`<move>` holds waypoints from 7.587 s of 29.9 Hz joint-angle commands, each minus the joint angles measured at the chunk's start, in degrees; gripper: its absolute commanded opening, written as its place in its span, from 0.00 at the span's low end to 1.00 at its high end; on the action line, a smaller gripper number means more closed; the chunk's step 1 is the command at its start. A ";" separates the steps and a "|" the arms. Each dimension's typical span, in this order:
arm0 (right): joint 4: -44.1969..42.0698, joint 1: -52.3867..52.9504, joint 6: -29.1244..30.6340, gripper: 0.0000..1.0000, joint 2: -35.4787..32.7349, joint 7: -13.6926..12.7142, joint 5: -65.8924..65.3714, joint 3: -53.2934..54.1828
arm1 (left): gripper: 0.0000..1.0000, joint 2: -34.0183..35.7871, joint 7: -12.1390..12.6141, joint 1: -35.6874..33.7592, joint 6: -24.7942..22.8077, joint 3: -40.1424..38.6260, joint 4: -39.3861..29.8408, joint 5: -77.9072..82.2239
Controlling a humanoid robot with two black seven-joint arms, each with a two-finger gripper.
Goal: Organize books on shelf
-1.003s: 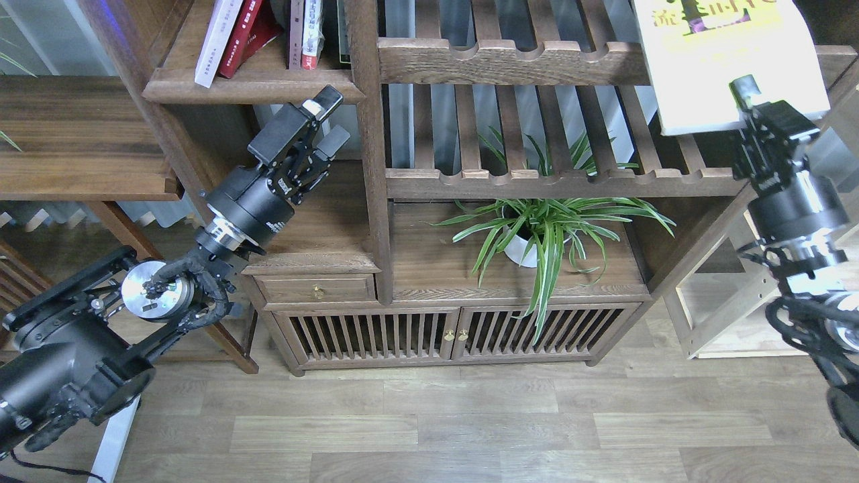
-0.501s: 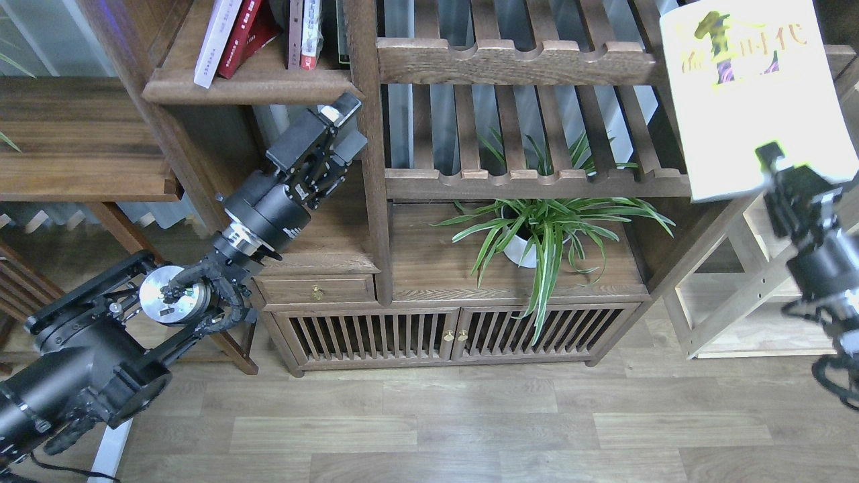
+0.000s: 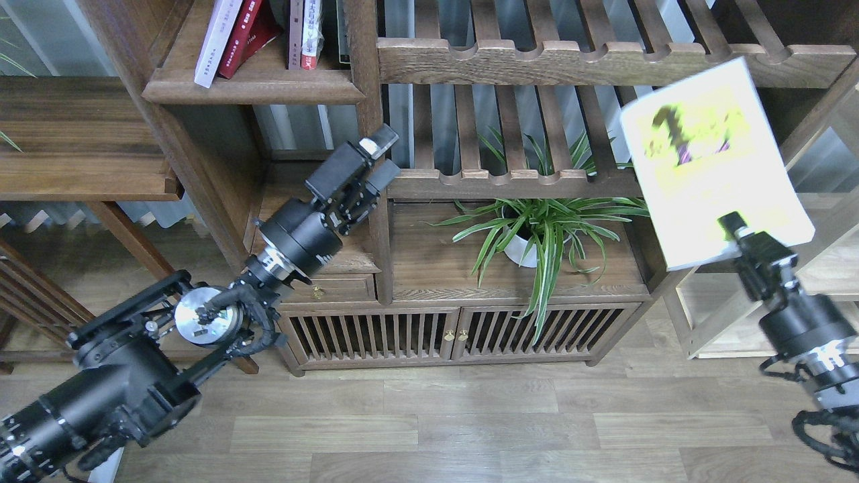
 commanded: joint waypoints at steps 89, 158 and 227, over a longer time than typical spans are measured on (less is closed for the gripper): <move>0.01 16.88 0.02 0.00 30.44 -0.58 -12.32 -19.40 | 0.92 -9.38 21.82 -0.05 0.00 -2.21 15.67 -20.67; -4.55 16.88 0.02 0.49 23.76 -0.32 -11.27 0.73 | 0.00 -3.41 24.37 3.11 0.00 -10.12 8.29 -4.41; -26.36 33.32 0.02 0.71 22.97 -0.41 -11.44 2.40 | 0.00 16.99 26.71 17.54 0.00 -64.52 -24.77 35.76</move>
